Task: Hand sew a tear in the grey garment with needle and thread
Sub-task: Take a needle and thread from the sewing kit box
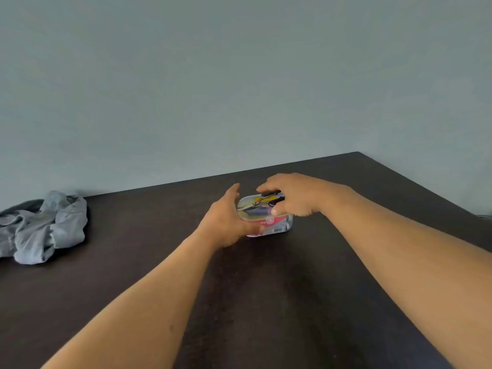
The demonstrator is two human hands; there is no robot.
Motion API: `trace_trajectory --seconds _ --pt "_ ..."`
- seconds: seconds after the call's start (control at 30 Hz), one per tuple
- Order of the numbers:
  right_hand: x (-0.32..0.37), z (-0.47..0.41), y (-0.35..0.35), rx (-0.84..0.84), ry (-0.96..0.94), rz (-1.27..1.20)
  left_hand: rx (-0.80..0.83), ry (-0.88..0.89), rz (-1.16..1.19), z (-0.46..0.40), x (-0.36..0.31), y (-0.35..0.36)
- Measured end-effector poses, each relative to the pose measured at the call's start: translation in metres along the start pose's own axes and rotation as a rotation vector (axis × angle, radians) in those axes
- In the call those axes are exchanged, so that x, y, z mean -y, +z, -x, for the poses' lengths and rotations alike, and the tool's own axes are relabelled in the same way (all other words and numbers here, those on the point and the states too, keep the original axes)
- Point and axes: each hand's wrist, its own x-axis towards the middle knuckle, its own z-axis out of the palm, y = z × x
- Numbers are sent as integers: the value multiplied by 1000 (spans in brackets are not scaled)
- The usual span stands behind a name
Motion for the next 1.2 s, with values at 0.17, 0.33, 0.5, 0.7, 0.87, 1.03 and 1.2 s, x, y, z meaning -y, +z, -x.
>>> trace_trajectory --seconds 0.17,0.33,0.5,0.7,0.87,1.03,1.2 --pt "-8 -17 -1 88 23 -3 22 -18 58 -14 6 11" --pt "-14 -17 -5 38 4 -28 3 -13 64 -17 9 12" --pt "-21 -9 -1 -56 1 -38 6 -26 65 -17 8 12" --pt "-37 16 -12 -187 83 -140 -3 -33 72 -15 8 12" --pt "-76 46 -9 -356 419 -110 -15 -48 80 -10 7 15" --pt "-91 66 24 -203 561 -9 -28 -59 102 -10 9 18" --pt "-88 72 47 -151 634 25 -32 -50 105 -7 7 20"
